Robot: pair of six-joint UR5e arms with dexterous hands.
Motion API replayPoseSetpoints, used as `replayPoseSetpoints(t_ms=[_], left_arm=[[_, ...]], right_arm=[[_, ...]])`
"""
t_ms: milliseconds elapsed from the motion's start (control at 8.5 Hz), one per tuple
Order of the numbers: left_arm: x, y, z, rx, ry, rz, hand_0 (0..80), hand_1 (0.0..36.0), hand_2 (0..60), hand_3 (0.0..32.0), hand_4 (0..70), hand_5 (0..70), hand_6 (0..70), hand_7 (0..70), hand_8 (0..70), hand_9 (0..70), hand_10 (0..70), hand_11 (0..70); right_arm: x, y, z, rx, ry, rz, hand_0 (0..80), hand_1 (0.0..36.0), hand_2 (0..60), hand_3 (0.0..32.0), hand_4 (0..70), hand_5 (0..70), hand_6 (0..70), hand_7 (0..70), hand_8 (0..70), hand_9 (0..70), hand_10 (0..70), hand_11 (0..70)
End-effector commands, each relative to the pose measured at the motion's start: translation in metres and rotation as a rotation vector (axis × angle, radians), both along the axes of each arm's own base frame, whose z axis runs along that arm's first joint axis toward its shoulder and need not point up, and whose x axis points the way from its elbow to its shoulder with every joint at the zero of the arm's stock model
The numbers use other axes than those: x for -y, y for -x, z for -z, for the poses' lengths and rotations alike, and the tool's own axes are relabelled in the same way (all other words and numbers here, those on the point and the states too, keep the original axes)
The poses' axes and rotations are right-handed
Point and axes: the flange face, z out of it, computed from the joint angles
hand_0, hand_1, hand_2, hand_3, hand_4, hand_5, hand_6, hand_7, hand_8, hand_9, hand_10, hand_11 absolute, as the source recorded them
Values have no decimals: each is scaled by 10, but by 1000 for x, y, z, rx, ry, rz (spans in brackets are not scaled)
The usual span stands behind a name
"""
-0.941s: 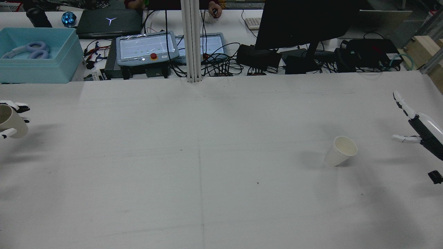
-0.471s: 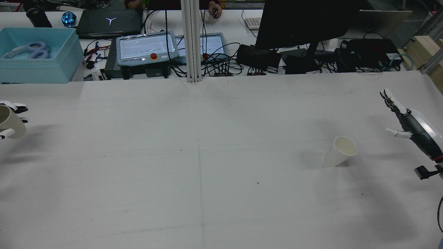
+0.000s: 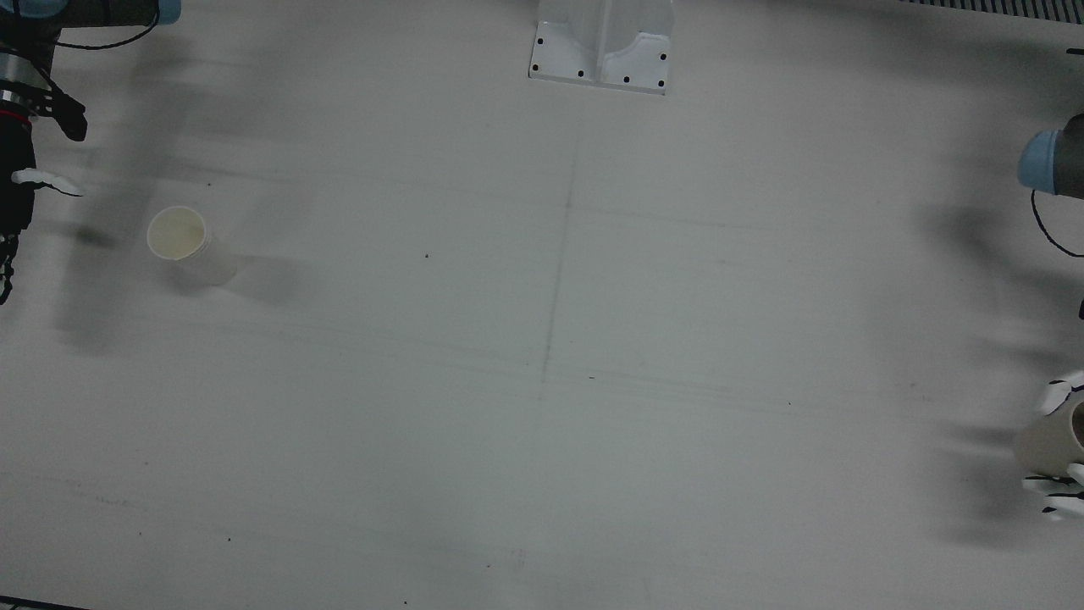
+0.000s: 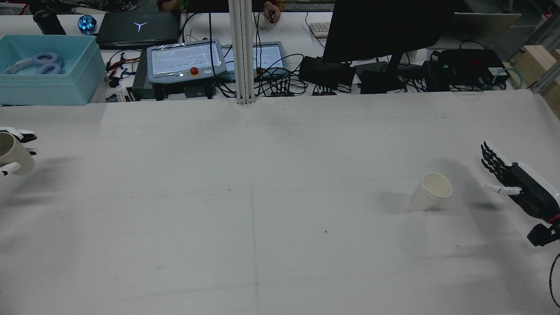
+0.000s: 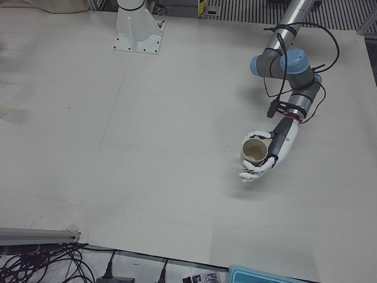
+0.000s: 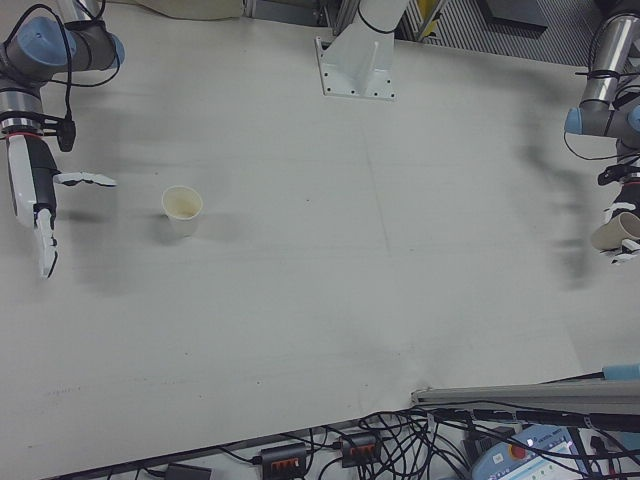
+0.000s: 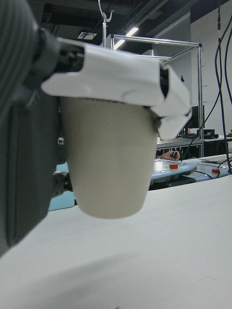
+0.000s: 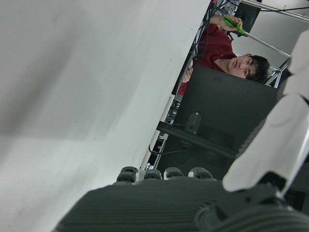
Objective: Pour water
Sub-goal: 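Lower the open right hand beside the white paper cup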
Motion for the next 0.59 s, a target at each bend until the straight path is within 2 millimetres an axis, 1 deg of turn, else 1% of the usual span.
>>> replayPoseSetpoints(t_ms=[0, 118, 235, 353, 471], left_arm=[[-1, 3, 6, -4, -6, 2, 706, 360, 600, 0, 264, 700, 219, 285, 159, 209, 187, 306], [-1, 4, 6, -5, -8, 4, 706, 360, 600, 0, 262, 700, 217, 283, 158, 208, 187, 306], [-1, 4, 6, -6, -7, 5, 702, 360, 600, 0, 261, 700, 215, 281, 157, 205, 186, 304], [-1, 5, 6, -7, -5, 6, 700, 360, 600, 0, 260, 700, 214, 280, 155, 204, 184, 303], [-4, 6, 4, -4, -3, 5, 702, 360, 600, 0, 259, 700, 213, 279, 155, 203, 185, 303]], right_arm=[[16, 32, 51, 6, -74, 63, 457, 146, 162, 0, 9, 1, 0, 0, 0, 0, 7, 25], [12, 17, 97, -73, -131, 31, 454, 144, 163, 0, 0, 0, 0, 0, 0, 0, 1, 17], [14, 14, 133, -137, -175, 27, 442, 139, 164, 0, 0, 0, 0, 0, 0, 0, 1, 16], [20, 3, 147, -175, -207, 31, 428, 132, 166, 0, 0, 0, 0, 0, 0, 0, 4, 20], [21, -3, 149, -202, -219, 35, 423, 131, 169, 0, 0, 0, 0, 0, 0, 0, 2, 17]])
